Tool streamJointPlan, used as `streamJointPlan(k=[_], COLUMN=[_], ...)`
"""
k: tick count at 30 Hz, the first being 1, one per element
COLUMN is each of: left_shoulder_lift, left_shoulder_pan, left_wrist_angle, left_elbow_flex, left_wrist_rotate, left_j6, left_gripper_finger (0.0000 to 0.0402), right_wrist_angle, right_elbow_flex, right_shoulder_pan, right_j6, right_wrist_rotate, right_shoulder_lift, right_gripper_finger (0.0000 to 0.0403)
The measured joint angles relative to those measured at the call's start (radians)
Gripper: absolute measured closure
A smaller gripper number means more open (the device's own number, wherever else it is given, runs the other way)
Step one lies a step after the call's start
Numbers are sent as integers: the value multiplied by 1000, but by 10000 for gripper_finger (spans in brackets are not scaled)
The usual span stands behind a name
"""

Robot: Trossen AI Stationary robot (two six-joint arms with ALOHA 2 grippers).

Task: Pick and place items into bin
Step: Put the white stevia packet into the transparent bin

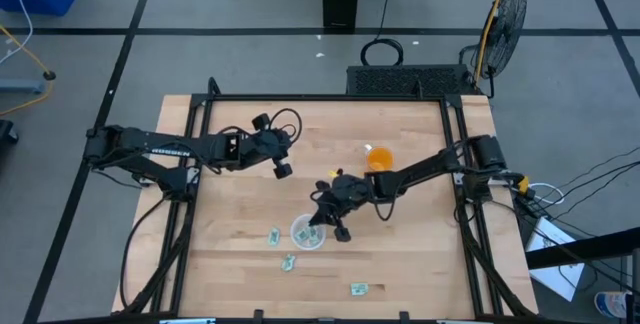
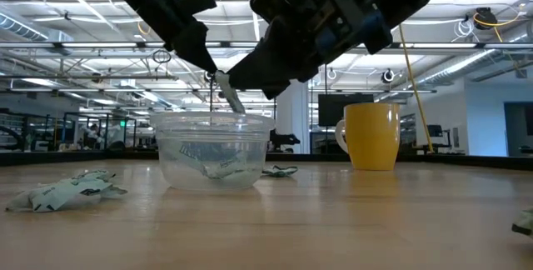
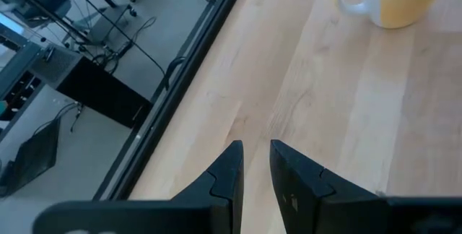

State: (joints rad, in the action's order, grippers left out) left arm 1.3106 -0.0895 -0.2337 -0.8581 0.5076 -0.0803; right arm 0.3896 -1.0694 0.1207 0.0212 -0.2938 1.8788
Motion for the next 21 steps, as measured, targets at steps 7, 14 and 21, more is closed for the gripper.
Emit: streamJointPlan(k=[7,14,21], left_shoulder_lift=[0,0,0], left_shoulder_pan=[-2,-2,-2], left_wrist_angle=[3,4,5], left_elbow_flex=[0,0,0], left_wrist_rotate=[-8,-9,-9], left_j6=[0,5,5], left_gripper_finger=[325,325,325], right_wrist_angle=[-17,-84,-89], right_elbow_flex=[-1,-1,-1], right_shoulder_pan=[13,11,11], right_j6=[47,19,3], right_wrist_rotate=[-1,5,6], right_shoulder_lift=[3,4,4], right_gripper_finger=[399,399,398])
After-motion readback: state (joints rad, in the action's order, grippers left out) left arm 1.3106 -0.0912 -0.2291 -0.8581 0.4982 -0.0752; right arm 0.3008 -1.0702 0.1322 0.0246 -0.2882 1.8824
